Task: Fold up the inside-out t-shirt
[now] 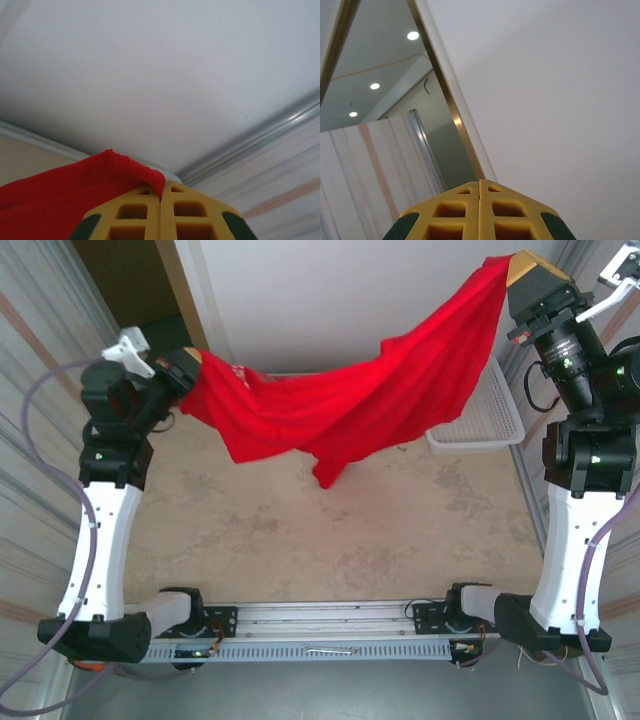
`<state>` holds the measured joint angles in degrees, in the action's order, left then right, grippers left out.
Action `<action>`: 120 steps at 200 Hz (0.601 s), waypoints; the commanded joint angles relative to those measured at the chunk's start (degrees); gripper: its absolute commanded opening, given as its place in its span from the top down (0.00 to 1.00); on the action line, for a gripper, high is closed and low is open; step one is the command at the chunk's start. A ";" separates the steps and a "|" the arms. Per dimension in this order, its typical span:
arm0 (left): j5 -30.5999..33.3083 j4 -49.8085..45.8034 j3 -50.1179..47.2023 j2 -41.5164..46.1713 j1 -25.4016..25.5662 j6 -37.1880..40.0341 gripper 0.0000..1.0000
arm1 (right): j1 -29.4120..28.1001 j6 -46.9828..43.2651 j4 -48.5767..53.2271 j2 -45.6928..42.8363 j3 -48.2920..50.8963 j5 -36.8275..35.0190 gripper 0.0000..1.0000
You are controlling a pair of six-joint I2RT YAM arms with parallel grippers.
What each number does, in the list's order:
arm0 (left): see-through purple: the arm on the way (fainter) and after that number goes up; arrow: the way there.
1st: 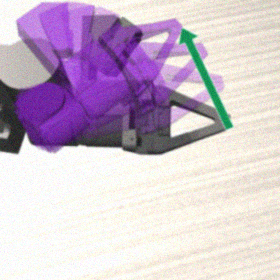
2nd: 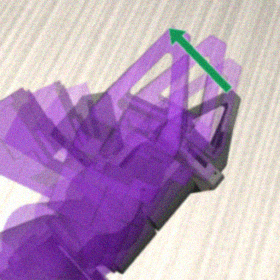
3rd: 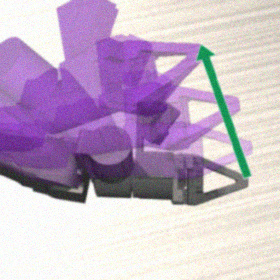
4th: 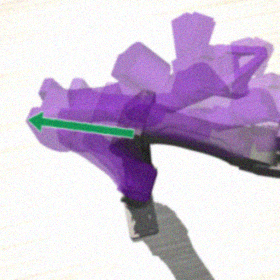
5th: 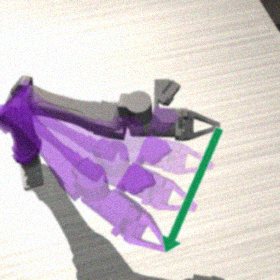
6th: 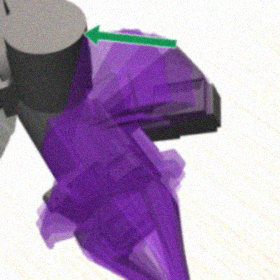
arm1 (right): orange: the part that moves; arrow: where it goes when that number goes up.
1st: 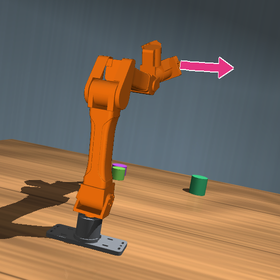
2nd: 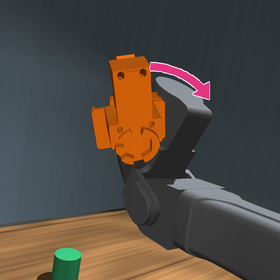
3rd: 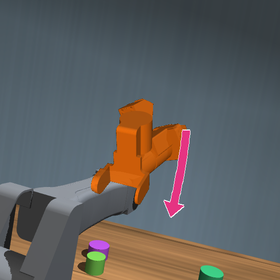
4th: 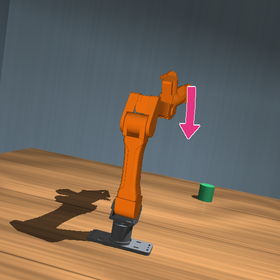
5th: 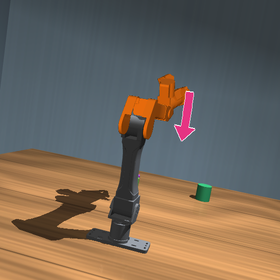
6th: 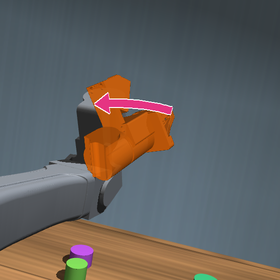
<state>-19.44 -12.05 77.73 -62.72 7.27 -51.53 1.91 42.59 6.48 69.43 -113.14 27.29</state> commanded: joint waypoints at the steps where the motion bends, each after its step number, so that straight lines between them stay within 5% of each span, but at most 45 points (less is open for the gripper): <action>1: 4.52 5.15 -3.63 7.64 6.05 -6.85 1.00 | 0.44 2.97 -3.90 -1.46 0.07 1.28 1.00; 52: 12.54 2.52 -17.42 3.72 3.63 -13.89 0.95 | -4.00 2.11 -2.12 13.60 2.45 1.18 1.00; 81: 12.01 8.60 -19.62 -9.32 -0.61 -12.62 0.65 | -10.05 -4.36 3.92 29.32 -3.32 -3.45 1.00; 99: 7.64 13.16 -15.11 -19.71 -4.54 -7.61 0.46 | -11.75 -9.43 15.73 44.09 -17.87 -7.02 1.00; 111: 3.23 11.91 -10.92 -24.71 -6.18 -5.15 0.39 | -11.34 -10.41 26.13 54.27 -31.78 -5.99 0.54; 120: 0.82 9.86 -8.45 -26.56 -6.56 -2.37 0.37 | -10.93 -10.32 32.61 59.22 -40.51 -4.79 0.42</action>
<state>-12.21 -4.21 61.78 -85.91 3.01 -60.62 -9.54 37.34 18.33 118.10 -135.61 23.33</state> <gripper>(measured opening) 0.607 0.249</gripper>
